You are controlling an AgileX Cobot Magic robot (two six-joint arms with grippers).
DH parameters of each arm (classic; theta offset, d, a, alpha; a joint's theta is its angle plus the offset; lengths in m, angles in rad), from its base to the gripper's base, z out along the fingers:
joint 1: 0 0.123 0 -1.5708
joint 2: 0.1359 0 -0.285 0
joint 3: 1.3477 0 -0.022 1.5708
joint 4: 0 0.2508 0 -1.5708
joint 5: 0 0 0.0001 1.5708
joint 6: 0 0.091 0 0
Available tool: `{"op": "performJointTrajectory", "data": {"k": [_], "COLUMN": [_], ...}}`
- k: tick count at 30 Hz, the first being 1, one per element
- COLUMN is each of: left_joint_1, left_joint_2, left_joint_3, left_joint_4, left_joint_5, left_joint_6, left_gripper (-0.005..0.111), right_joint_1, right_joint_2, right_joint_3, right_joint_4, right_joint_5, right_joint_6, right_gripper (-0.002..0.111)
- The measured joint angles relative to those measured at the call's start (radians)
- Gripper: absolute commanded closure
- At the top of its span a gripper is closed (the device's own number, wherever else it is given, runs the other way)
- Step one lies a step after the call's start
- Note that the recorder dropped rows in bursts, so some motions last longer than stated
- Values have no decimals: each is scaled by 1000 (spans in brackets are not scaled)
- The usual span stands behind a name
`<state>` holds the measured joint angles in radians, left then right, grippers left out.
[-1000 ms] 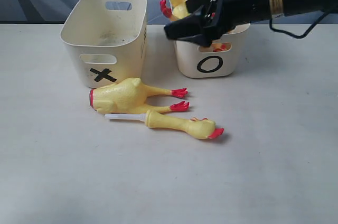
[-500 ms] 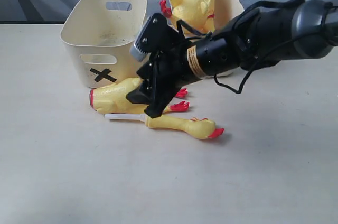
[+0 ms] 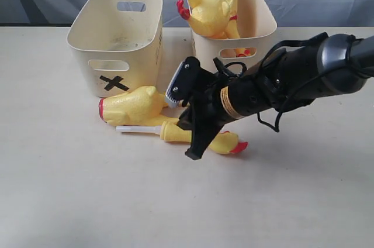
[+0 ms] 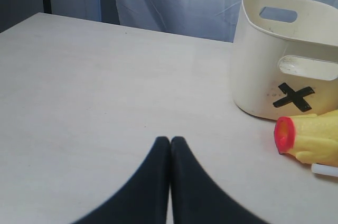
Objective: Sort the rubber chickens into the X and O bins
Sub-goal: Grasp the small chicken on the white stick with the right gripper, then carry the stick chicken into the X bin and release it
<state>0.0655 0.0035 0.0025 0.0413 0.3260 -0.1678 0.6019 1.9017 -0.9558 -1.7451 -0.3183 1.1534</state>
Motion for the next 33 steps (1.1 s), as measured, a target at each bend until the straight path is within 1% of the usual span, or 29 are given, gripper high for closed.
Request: {"op": "performJointTrajectory", "data": {"k": [2, 3, 4, 5, 6, 7, 9, 13, 15, 16, 21, 23, 28, 30, 33], "left_joint_1": [0, 0, 0, 0, 0, 0, 0, 0, 0, 0, 0, 0, 0, 0, 0], "left_joint_2": [0, 0, 0, 0, 0, 0, 0, 0, 0, 0, 0, 0, 0, 0, 0], "left_joint_3": [0, 0, 0, 0, 0, 0, 0, 0, 0, 0, 0, 0, 0, 0, 0], "left_joint_4": [0, 0, 0, 0, 0, 0, 0, 0, 0, 0, 0, 0, 0, 0, 0], "left_joint_5": [0, 0, 0, 0, 0, 0, 0, 0, 0, 0, 0, 0, 0, 0, 0], "left_joint_6": [0, 0, 0, 0, 0, 0, 0, 0, 0, 0, 0, 0, 0, 0, 0], "left_gripper": [107, 107, 107, 107, 107, 107, 107, 107, 107, 107, 107, 107, 107, 107, 107], "right_joint_1": [0, 0, 0, 0, 0, 0, 0, 0, 0, 0, 0, 0, 0, 0, 0], "right_joint_2": [0, 0, 0, 0, 0, 0, 0, -2, -4, -6, -24, -51, -196, -254, -308], "right_joint_3": [23, 35, 43, 51, 60, 65, 78, 119, 139, 147, 157, 154, 88, 51, -5], "right_joint_4": [0, 0, 0, 0, 0, 0, 0, 2, 2, 4, 4, 4, 0, 7, 63], "right_joint_5": [19, 31, 45, 67, 93, 122, 163, 154, 137, 132, 107, 47, -202, -251, -261], "right_joint_6": [-13, -17, -17, -19, -21, -21, -8, 10, 12, 12, 10, 16, 66, 71, 71], "right_gripper": [50, 40, 32, 31, 33, 38, 52, 88, 110, 108, 108, 108, 108, 108, 108]}}
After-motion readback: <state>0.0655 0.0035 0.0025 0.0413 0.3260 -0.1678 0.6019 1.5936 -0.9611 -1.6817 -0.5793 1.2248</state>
